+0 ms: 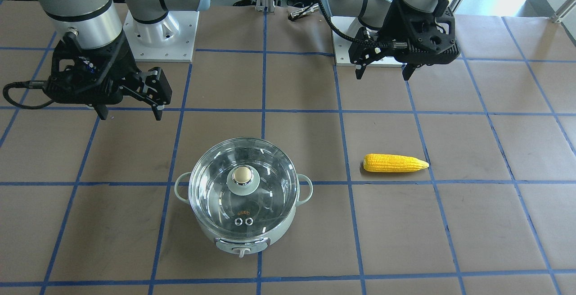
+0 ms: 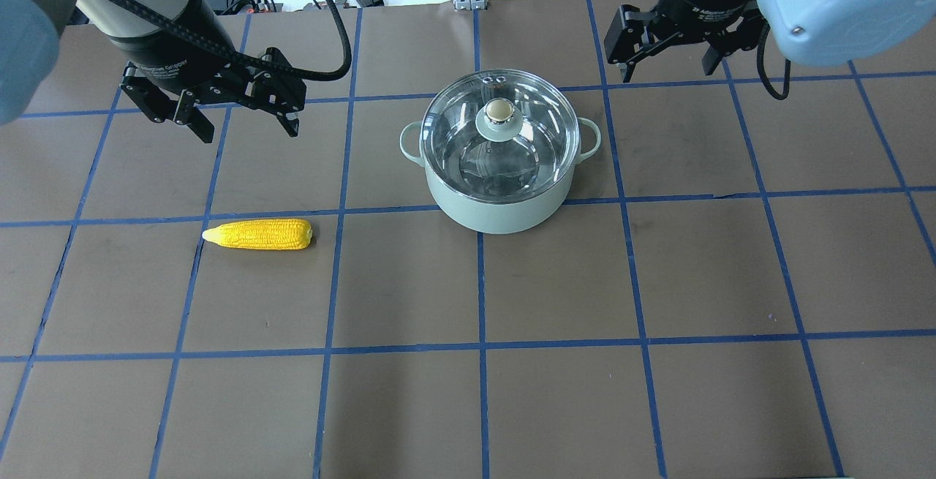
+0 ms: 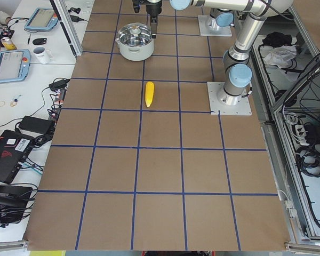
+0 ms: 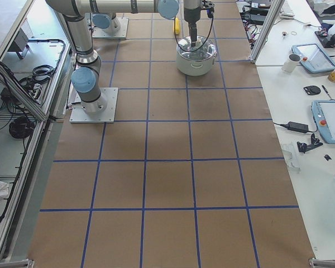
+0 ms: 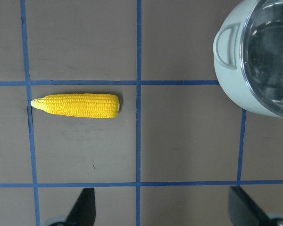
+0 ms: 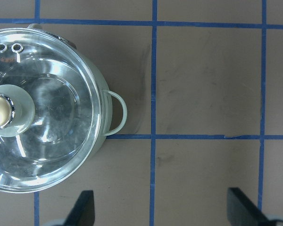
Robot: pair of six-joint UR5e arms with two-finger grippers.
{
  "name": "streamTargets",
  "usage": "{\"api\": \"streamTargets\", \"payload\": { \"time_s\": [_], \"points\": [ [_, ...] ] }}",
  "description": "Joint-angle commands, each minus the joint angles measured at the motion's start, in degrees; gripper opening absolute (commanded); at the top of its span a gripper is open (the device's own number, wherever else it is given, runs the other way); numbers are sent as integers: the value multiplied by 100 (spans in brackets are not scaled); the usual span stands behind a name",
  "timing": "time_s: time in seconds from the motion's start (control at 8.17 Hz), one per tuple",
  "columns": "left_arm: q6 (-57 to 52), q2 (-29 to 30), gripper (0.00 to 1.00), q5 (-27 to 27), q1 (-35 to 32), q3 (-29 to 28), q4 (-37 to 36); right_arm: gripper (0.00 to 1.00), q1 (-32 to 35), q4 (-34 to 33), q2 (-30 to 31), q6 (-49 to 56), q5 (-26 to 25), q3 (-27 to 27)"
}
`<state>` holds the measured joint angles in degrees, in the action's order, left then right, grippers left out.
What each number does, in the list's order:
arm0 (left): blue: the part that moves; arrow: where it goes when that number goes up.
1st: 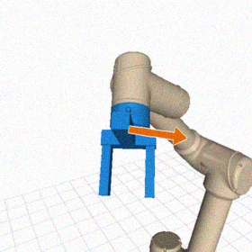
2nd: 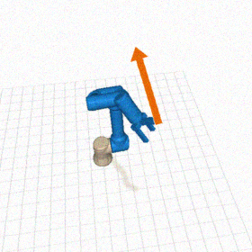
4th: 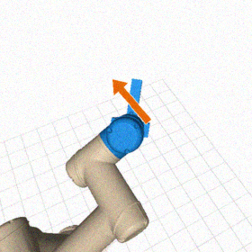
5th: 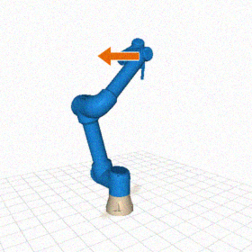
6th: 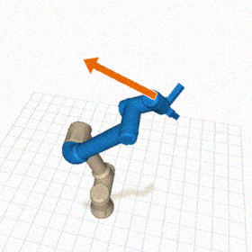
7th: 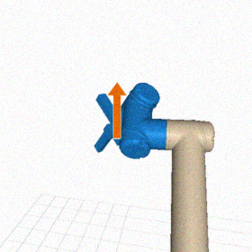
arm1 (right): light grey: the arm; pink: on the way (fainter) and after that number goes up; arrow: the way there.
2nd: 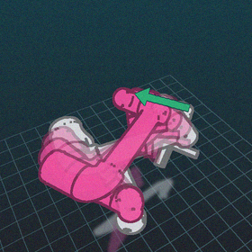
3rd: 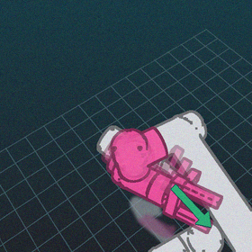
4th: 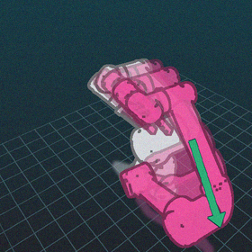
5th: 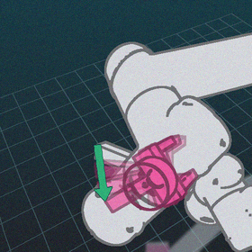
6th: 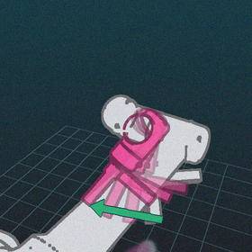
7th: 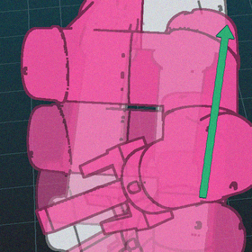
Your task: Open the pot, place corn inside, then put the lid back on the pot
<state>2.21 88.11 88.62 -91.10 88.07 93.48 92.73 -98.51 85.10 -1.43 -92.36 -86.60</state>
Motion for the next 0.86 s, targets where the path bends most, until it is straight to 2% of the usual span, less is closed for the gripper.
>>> {"api": "streamTargets", "payload": {
  "time_s": [0.0,0.24,0.49,0.61,0.73],
  "points": [
    [-63,4,100,-48,5,-1,-23,100,488,-315,-352,-312,-88,221],
    [24,170,100,-29,22,52,-49,100,536,-309,-380,-604,-80,249],
    [1012,337,100,-29,101,43,-67,100,571,-353,-450,-971,77,319],
    [1262,416,100,-12,171,87,-67,100,763,-353,-685,-1296,209,641],
    [1464,591,100,-29,433,96,-67,100,1113,-353,-1010,-1629,123,1019]
  ]
}}
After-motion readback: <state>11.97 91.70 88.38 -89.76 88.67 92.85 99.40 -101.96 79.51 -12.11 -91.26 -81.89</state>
